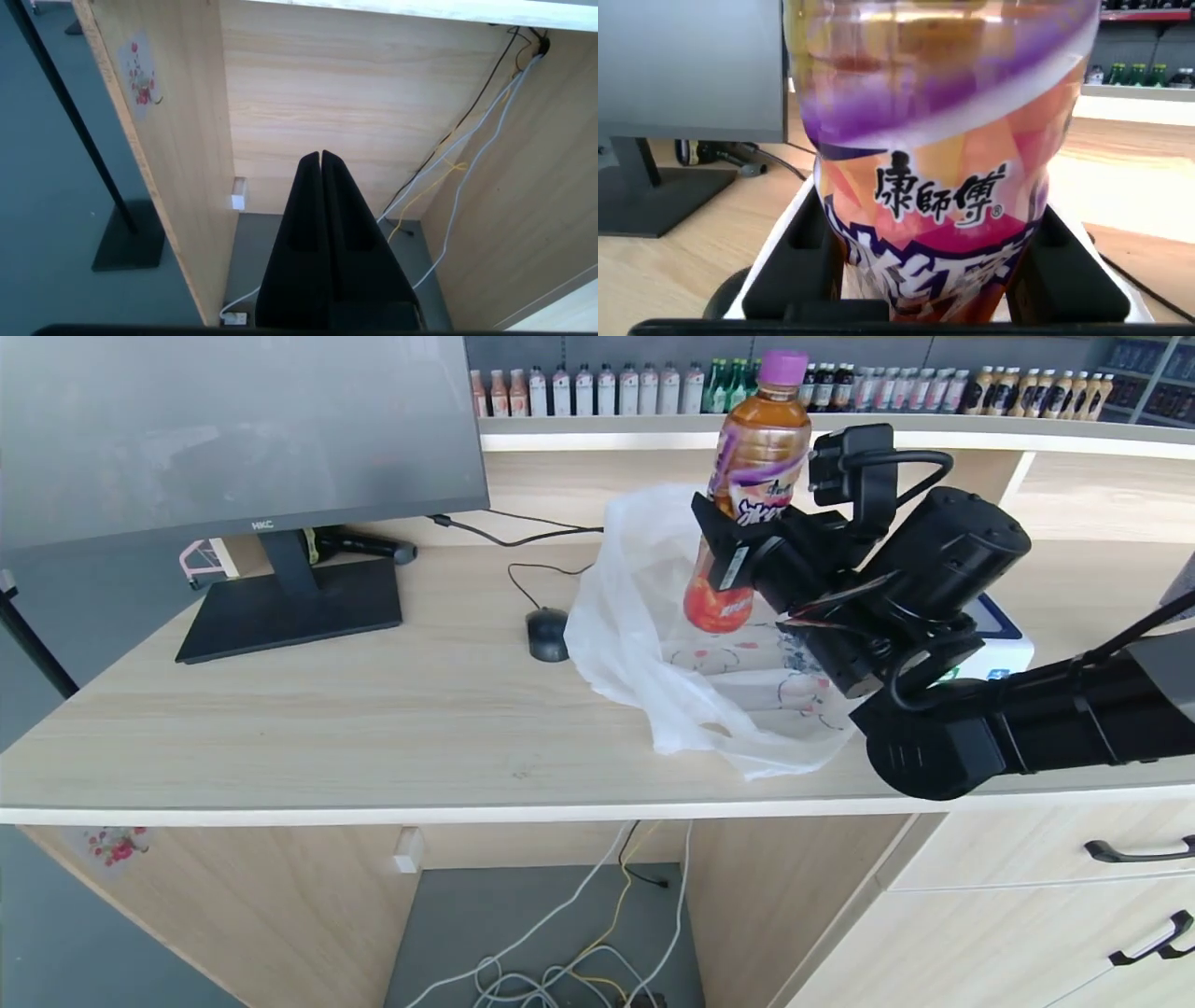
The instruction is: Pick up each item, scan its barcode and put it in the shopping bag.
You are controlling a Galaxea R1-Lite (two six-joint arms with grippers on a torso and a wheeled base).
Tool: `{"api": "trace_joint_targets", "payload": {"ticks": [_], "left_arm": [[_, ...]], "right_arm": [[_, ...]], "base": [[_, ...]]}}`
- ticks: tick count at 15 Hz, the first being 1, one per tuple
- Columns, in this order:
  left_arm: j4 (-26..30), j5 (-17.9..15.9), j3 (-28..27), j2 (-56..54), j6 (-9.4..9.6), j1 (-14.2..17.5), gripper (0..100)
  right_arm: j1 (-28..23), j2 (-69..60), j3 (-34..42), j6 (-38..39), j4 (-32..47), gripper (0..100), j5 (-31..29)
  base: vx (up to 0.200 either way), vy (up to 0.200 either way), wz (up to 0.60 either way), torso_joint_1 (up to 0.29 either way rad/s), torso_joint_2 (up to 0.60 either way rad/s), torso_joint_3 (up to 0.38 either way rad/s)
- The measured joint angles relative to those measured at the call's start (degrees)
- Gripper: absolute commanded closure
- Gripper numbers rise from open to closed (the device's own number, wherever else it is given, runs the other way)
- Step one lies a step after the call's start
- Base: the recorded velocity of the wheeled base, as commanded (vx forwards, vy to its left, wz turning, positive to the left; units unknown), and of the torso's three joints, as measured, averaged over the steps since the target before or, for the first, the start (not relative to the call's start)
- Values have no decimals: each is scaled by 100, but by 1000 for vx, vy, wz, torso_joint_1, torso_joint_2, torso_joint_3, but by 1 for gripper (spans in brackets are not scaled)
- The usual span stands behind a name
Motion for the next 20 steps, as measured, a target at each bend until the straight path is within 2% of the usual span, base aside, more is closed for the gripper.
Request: {"api": "trace_joint_targets", "payload": {"ticks": [9,13,20], "left_arm": [[0,0,0,0,0,0,100],[0,0,0,0,0,0,100],[0,0,0,0,0,0,100]], "right_arm": [[-133,171,-478,167,1022,100,63],[-130,323,-822,169,1231,100,66],[-141,550,-948,167,1387,100,126]], "base": [[0,0,0,0,0,0],[0,0,0,0,0,0],[0,0,0,0,0,0]]}}
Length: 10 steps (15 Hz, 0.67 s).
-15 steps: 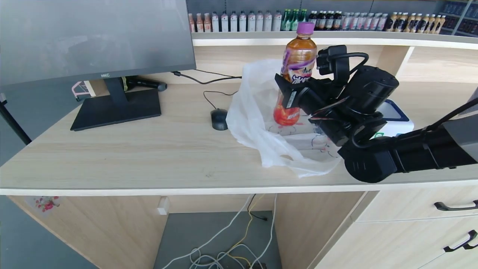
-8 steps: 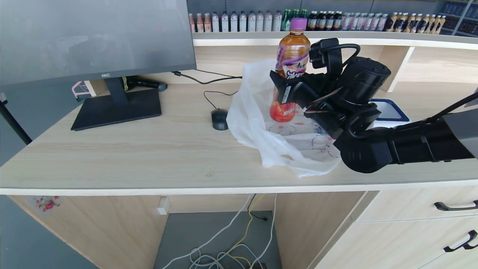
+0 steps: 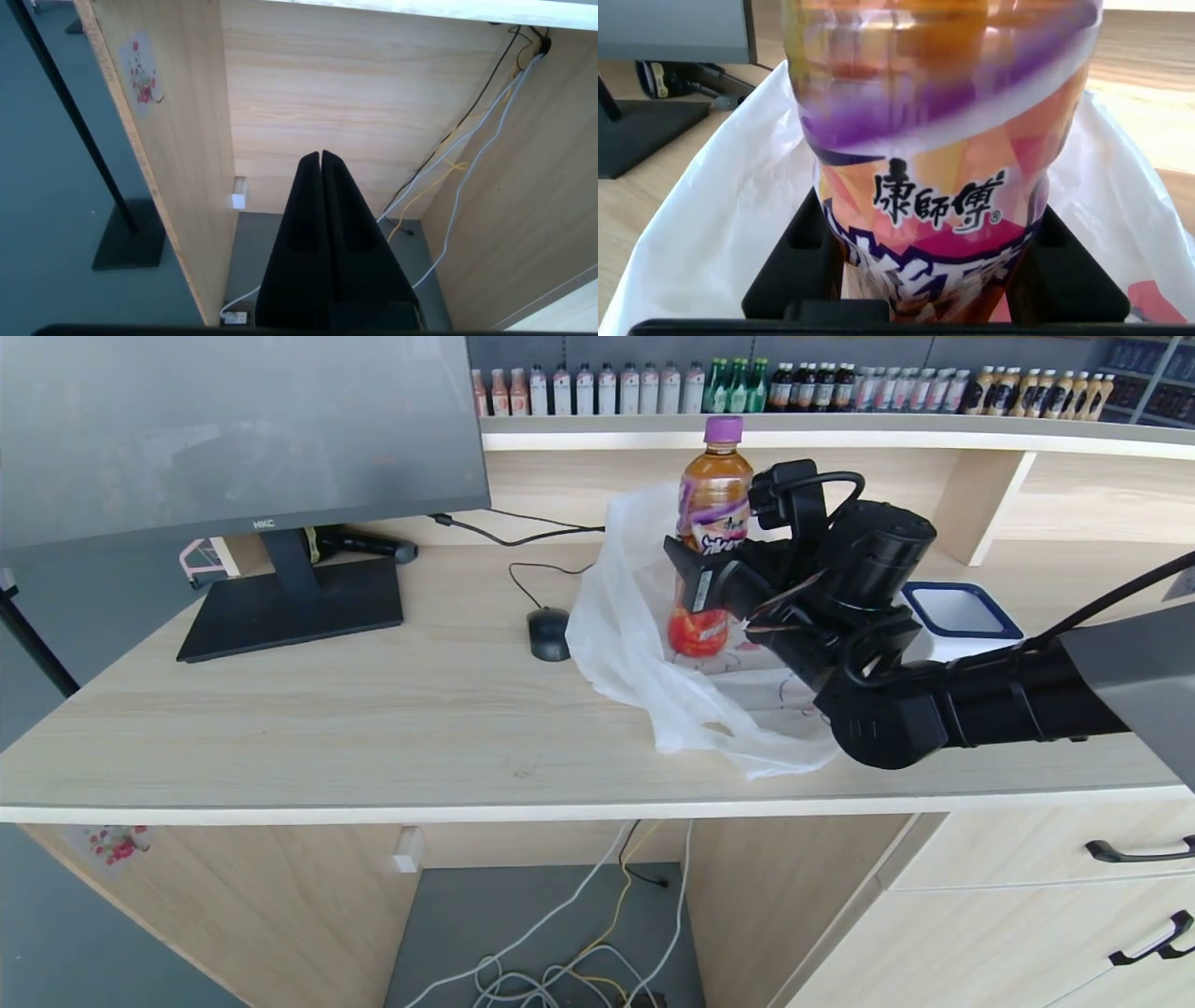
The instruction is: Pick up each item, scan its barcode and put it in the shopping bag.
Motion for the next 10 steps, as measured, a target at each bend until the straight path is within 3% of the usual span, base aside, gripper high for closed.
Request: {"api": "trace_joint_targets", "payload": {"ticks": [10], "left_arm": [[0,0,0,0,0,0,100]], "right_arm": [[-11,143,91,2,-40,100,0]], "base": [[0,0,0,0,0,0]]}}
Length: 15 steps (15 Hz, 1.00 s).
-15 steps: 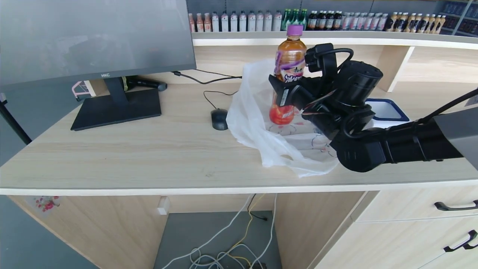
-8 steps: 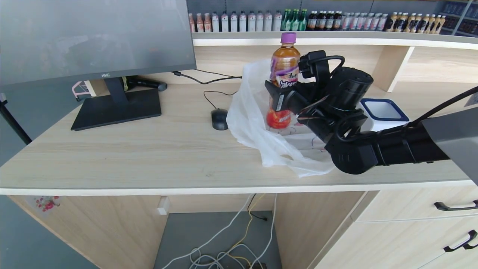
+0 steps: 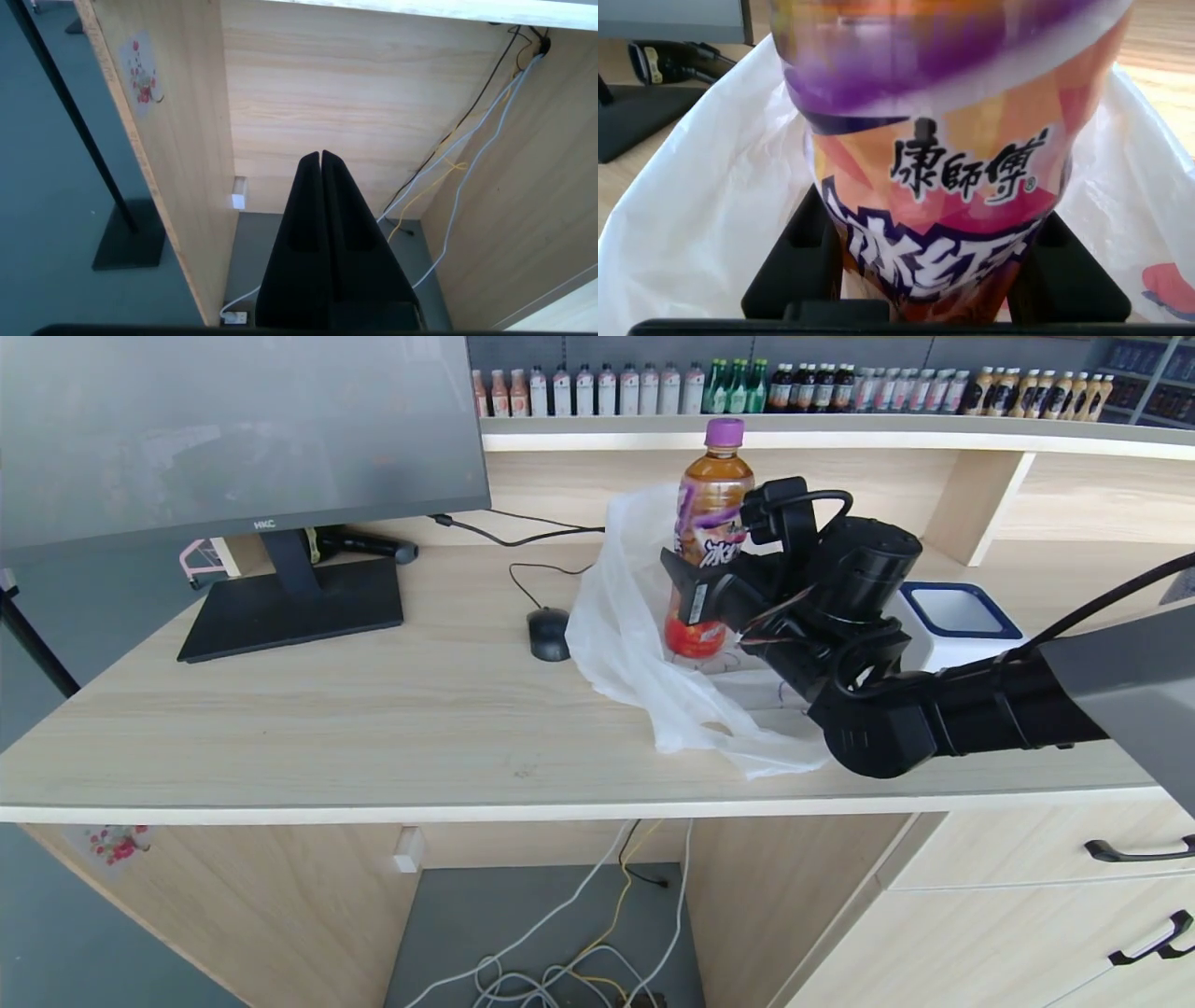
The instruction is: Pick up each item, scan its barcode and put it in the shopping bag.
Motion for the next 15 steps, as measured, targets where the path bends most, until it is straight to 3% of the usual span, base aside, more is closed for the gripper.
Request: {"api": "trace_joint_targets", "payload": {"ticks": [13,14,15], "left_arm": [[0,0,0,0,0,0,100],[0,0,0,0,2,0,100],[0,0,0,0,0,0,100]], "right_arm": [[-11,57,35,48,0,100,-10],[-13,57,35,50,0,0,-10],[-16,57,40,50,7,0,-10]], "base": [[0,0,0,0,0,0],[0,0,0,0,0,0],[0,0,0,0,0,0]]}}
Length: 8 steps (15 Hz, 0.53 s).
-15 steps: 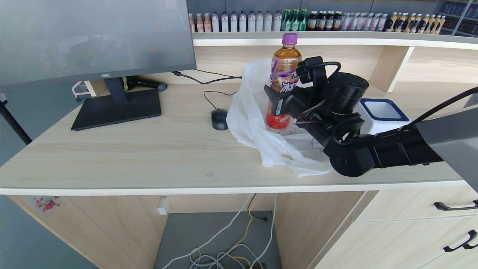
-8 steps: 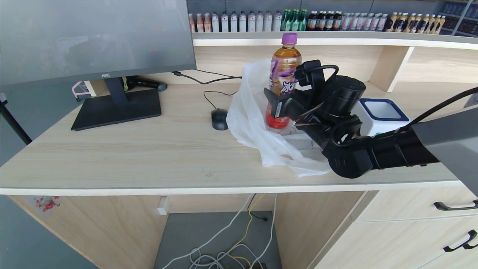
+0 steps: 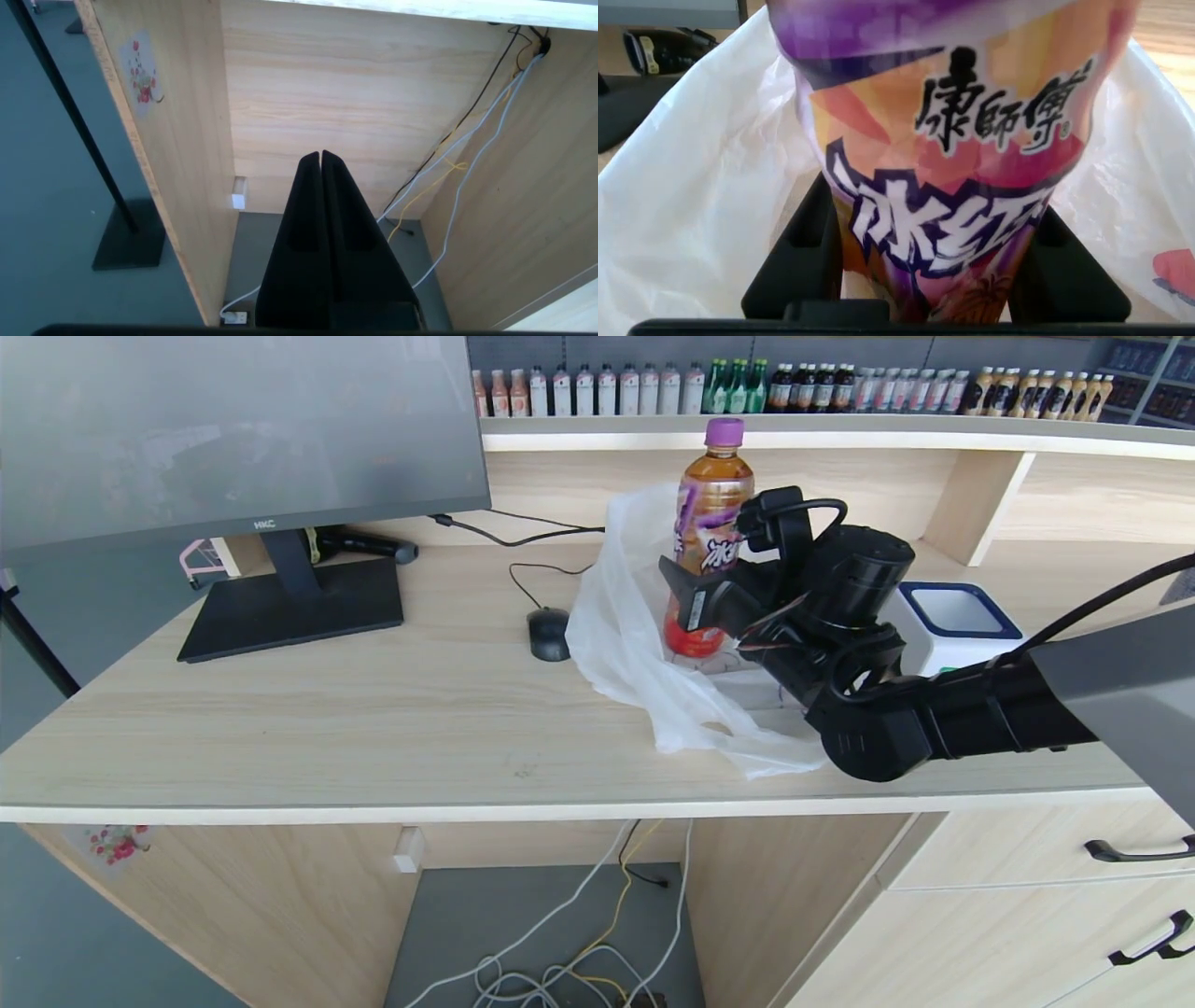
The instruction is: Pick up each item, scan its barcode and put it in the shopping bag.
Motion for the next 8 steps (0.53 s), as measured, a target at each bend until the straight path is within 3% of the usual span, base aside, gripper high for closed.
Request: {"api": "trace_joint_targets", "payload": {"ticks": [8], "left_arm": [[0,0,0,0,0,0,100]], "right_arm": [[13,-424,436,82,-196,0,-9]], "base": [[0,0,0,0,0,0]]}}
